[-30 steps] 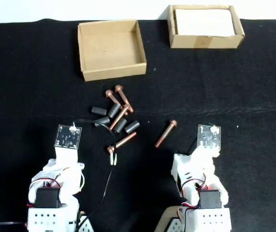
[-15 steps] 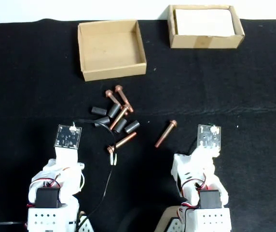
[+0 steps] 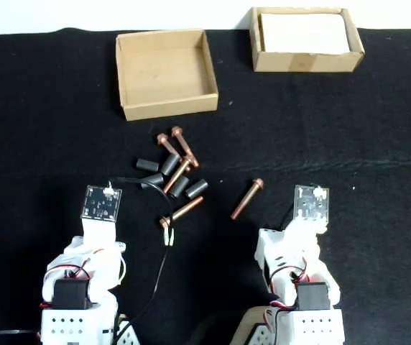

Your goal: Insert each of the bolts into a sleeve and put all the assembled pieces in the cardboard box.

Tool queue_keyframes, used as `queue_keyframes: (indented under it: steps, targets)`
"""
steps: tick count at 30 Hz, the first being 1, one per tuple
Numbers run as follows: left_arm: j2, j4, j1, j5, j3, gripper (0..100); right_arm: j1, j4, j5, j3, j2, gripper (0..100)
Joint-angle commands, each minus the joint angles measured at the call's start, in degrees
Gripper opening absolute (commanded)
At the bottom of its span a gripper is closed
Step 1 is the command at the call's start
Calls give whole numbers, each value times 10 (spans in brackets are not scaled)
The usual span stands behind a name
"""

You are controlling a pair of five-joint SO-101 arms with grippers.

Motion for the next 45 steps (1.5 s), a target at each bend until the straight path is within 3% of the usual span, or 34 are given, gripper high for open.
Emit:
queue_keyframes:
  steps: [1,7,11,19,24,33,39,45]
  targets:
    - [-4,2,4,0,9,8,2,2,-2,72,-9,6]
    - [-4,2,5,1,9,8,-25,-5,0,72,-9,6]
    - [-4,2,5,1,9,8,-45,-80,0,59,-9,9]
    - [-4,2,1,0,9,8,-123,-116,-1,-155,29,9]
    - [-5,1,1,-1,9,8,-152,-109,-50,-349,269,9]
    - [-2,-47,-62,0,9,9,-268,87,-219,-786,789,13]
    - [-4,-47,-65,1,9,9,-271,189,-340,-1012,1029,182]
    - [-1,-64,-80,1,9,9,-272,258,-441,-1215,1223,191]
